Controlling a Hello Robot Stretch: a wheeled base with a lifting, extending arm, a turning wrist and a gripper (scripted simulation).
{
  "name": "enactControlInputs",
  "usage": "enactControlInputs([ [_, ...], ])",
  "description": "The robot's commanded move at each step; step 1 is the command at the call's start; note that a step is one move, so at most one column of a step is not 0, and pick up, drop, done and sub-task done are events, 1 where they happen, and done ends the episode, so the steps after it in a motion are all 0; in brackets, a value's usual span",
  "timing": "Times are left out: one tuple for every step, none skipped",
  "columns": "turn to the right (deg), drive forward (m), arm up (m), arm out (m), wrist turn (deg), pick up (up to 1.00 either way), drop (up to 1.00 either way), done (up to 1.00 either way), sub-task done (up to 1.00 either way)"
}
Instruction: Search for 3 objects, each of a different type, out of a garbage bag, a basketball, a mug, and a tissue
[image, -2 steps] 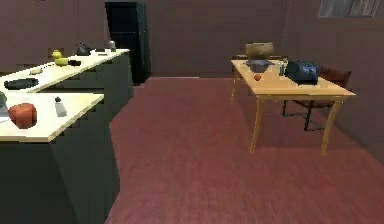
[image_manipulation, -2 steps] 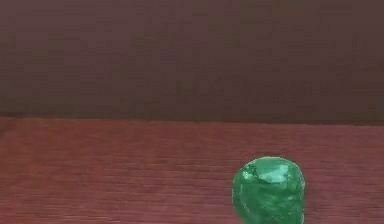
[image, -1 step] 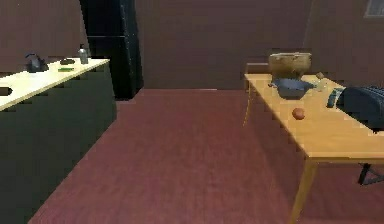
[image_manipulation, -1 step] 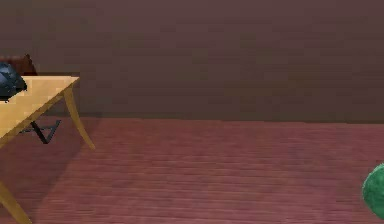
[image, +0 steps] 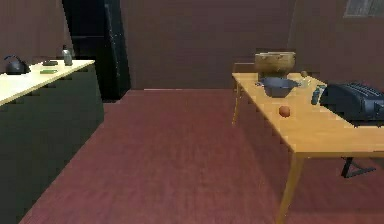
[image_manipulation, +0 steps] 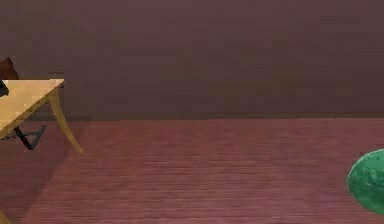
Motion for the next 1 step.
enactControlInputs([
  [0.0, 1.0, 0.0, 0.0, 0.0, 0.0, 0.0, 0.0, 0.0],
])
